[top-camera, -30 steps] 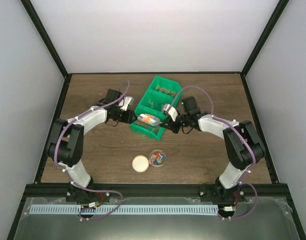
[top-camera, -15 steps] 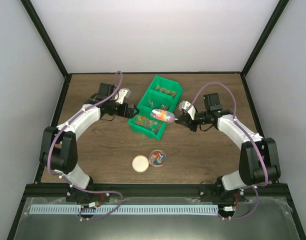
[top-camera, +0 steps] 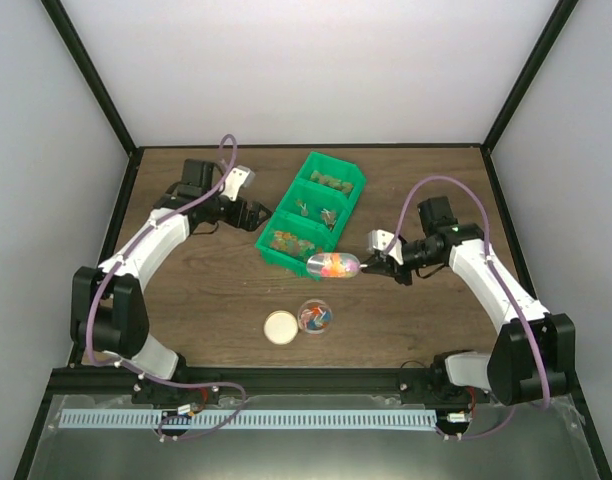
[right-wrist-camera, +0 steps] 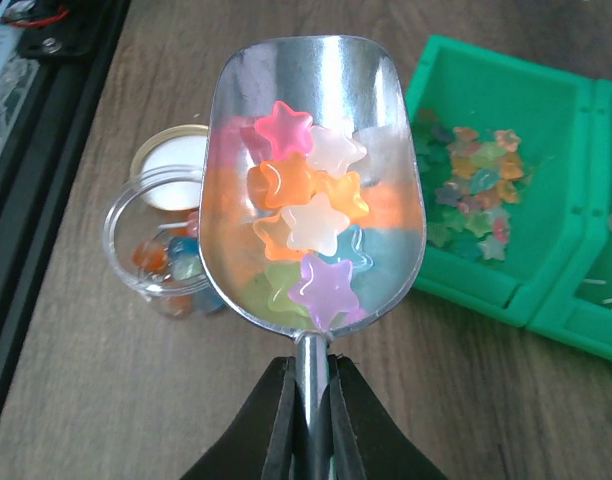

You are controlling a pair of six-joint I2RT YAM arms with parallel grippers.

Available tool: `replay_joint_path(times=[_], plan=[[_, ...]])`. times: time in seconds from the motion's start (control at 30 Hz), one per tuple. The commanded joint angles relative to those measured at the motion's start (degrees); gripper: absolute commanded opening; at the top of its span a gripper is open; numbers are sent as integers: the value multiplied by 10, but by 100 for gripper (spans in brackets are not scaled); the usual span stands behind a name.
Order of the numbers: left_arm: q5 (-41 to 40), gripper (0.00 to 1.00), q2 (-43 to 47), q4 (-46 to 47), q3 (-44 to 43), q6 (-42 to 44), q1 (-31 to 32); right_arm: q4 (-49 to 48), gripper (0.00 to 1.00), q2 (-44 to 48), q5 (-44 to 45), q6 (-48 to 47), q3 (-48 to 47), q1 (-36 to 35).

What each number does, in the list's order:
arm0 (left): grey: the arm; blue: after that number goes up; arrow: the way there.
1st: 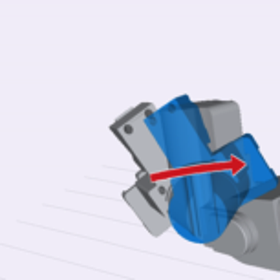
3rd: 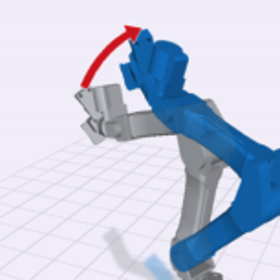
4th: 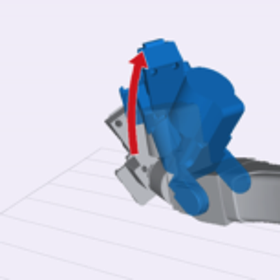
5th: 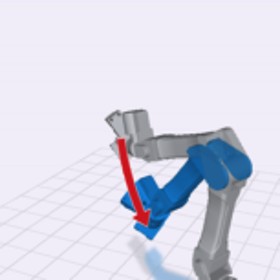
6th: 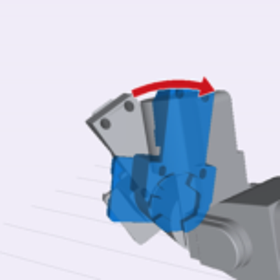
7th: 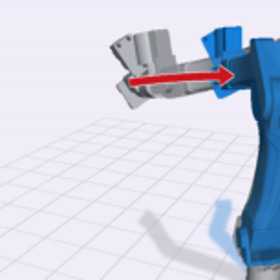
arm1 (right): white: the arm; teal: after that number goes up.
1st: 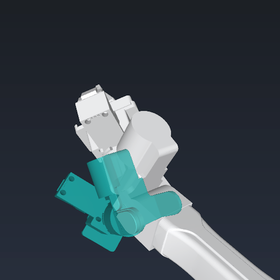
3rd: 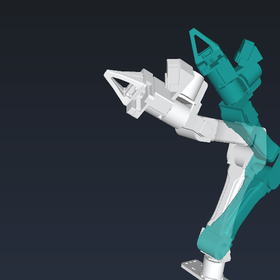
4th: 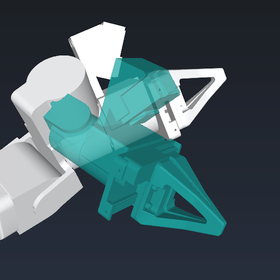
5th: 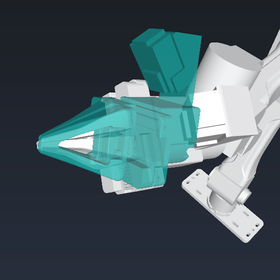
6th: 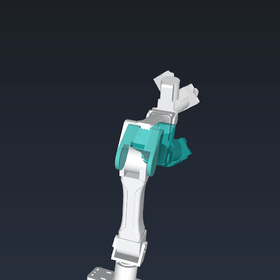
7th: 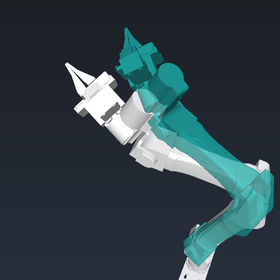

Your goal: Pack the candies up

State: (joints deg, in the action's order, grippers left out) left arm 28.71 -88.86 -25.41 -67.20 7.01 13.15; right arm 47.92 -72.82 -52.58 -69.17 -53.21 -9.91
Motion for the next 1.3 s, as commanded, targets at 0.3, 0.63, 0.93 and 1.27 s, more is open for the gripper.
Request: replay_joint_path(times=[0.3, 0.63, 0.93, 1.27], plan=[[37, 100, -8, 36, -15, 46, -4, 135, 1, 13, 56, -164, -14, 2], [11, 100, -19, -27, -41, 111, -4, 237, 1, 4, 109, -241, -53, -12], [28, 100, -38, 0, -30, 61, -4, 238, 1, -23, 175, -167, -85, -75], [25, 100, -41, -2, -41, 45, -5, 249, 1, -61, 235, -91, -131, -142]])
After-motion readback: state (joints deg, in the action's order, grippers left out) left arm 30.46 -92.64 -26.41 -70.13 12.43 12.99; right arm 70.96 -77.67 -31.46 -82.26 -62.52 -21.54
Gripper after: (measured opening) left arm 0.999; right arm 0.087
